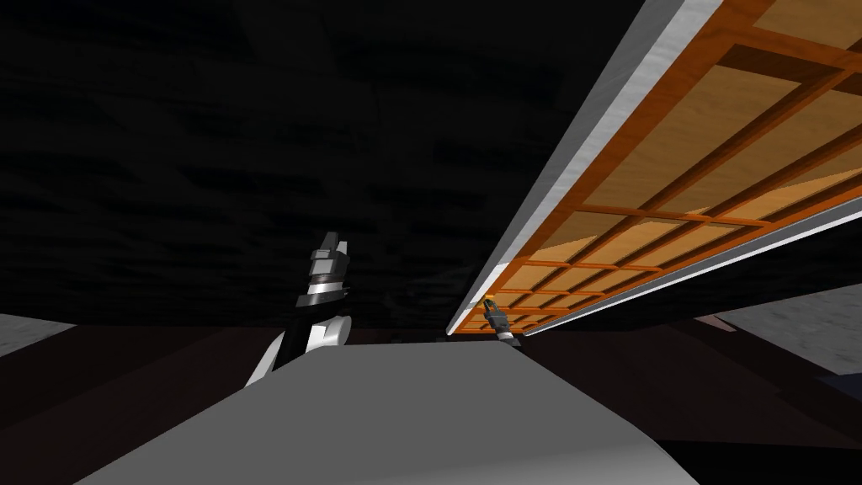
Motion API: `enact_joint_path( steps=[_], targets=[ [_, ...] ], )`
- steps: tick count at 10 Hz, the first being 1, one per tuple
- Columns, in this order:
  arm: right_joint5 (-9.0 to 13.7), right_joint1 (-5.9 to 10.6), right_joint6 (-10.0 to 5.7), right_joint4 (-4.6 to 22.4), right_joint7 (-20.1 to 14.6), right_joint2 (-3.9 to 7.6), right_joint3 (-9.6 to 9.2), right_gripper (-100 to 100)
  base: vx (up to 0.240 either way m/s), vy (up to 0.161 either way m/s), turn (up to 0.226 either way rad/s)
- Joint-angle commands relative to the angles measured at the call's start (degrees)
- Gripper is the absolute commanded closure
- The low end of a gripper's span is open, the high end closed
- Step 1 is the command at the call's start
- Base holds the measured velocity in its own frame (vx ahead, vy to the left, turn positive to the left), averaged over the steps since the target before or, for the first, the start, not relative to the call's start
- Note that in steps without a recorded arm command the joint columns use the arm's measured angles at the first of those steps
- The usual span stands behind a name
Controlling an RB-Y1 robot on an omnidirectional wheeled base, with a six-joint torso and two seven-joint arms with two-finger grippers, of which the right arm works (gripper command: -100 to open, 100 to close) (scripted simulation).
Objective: Pull the door open
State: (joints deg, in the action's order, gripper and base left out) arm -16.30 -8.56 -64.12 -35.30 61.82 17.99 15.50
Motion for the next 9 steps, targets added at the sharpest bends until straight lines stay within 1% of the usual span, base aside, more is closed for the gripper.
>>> enact_joint_path(
  steps=[1, 2, 4, 9],
  targets=[
    [-0.01, 0.0, -0.01, 0.0, -0.02, 0.0, -0.01, 100, 0.0, 0.0, 0.0],
    [-0.01, 0.0, -0.01, 0.0, -0.02, 0.0, -0.01, 100, 0.0, 0.0, 0.0],
    [0.98, 0.26, 0.27, -0.03, -3.3, -0.08, -0.54, 100, -0.049, -0.021, 0.049],
    [2.36, 0.65, 0.7, -0.08, -7.91, -0.2, -1.29, 100, -0.053, -0.011, 0.031]
  ],
)
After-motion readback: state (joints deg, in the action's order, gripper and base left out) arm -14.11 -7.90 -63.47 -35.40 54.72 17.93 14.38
